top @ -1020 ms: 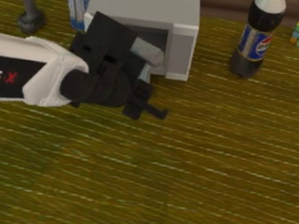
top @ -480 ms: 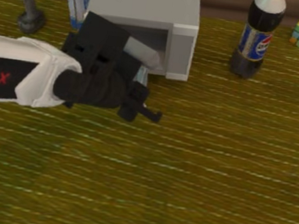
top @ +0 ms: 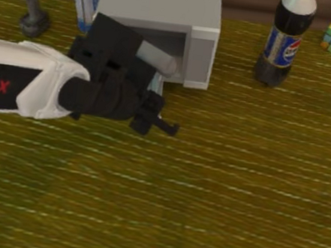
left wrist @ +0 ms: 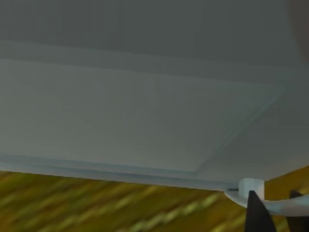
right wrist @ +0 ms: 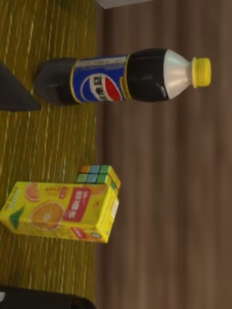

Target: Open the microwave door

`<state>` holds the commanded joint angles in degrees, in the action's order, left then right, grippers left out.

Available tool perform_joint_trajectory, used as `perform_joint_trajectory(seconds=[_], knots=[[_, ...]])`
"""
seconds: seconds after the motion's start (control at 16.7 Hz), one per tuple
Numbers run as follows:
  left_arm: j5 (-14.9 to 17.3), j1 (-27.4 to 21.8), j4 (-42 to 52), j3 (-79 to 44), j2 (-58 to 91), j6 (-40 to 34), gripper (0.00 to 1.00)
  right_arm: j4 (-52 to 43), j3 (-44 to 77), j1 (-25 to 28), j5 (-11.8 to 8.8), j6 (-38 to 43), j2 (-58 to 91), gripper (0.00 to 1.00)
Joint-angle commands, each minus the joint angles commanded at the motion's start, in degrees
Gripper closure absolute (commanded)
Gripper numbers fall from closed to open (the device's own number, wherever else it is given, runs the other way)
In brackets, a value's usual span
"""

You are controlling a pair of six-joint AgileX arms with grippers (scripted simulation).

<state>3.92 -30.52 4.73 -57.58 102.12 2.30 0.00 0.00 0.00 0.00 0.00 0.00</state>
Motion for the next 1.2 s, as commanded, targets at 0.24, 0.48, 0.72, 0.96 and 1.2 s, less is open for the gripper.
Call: perform_joint_trajectory(seconds=[0.24,0.48,0.72,0.96,1.2], knots=[[0.0,0.0,0.0,0.0,0.0,0.0,1.00,0.0,0.0,0.0,0.0,0.0,0.0,0.00],[0.0,0.0,0.0,0.0,0.0,0.0,1.00,0.0,0.0,0.0,0.0,0.0,0.0,0.00],[0.0,0.0,0.0,0.0,0.0,0.0,1.00,0.0,0.0,0.0,0.0,0.0,0.0,0.00],[0.9,-0.1,0.1,0.3,-0.1,0.3,1.00,0.0,0.0,0.0,0.0,0.0,0.0,0.00],[2.4,1.1,0.0,1.1,-1.1,2.6,1.00,0.0,0.0,0.0,0.0,0.0,0.0,0.00]])
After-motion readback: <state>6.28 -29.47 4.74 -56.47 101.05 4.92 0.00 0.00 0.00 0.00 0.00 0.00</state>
